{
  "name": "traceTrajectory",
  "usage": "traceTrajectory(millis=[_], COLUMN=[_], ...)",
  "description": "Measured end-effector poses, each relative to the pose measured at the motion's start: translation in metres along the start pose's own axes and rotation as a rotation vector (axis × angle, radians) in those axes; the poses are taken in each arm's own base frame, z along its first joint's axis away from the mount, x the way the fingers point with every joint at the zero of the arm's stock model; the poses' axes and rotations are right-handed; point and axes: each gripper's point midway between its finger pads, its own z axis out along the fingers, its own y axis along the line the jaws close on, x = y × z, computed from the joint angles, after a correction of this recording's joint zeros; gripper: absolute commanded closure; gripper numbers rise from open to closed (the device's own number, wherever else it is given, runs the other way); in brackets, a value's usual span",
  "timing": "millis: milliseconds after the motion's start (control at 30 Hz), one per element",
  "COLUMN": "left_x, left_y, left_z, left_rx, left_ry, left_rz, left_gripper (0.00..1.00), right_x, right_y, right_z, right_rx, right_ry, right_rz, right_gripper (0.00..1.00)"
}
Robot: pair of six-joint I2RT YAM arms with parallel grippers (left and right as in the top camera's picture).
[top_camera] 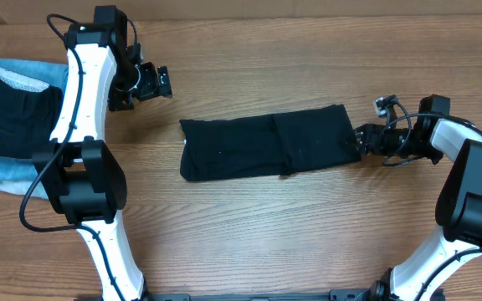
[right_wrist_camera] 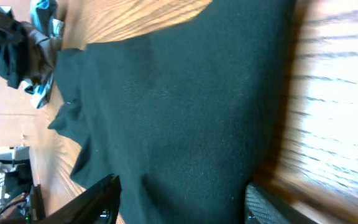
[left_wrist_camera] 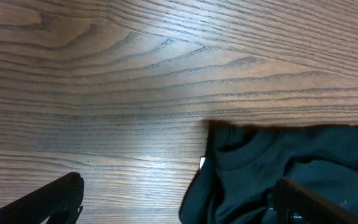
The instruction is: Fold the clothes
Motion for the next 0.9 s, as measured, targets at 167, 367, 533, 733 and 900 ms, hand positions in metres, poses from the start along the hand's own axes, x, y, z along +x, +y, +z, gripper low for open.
traceTrajectory(millis=[167,367,533,733,900], left_x=[-0.001,0.0,0.001,0.002,0.004], left_y=[0.0,0.0,0.005,-0.006,-0.019], left_z=[0.0,0.0,0.0,0.0,0.0], left_rx=[0.001,-0.003,-0.024,0.036,0.083], left_ry=[-0.004,-0.001,0.003,0.012,0.018], left_rz=[0.001,0.0,-0.002,0.007,0.034], left_gripper=[0.0,0.0,0.02,0.03,0.03], right_x=[-0.002,0.0,0.0,-0.001,-0.02], right_y=[0.011,0.025,0.024,0.003,-0.003], right_z=[0.011,0.03,0.029,0.007,-0.013], right_rx=[-0.028,-0.046,-0.039,0.03,0.141], right_ry=[0.013,0.053,0.051,0.038,0.076], right_rz=[-0.032,-0.09,-0.092,0.046,0.07], right_gripper=[0.63,0.96,0.96,0.96,0.96])
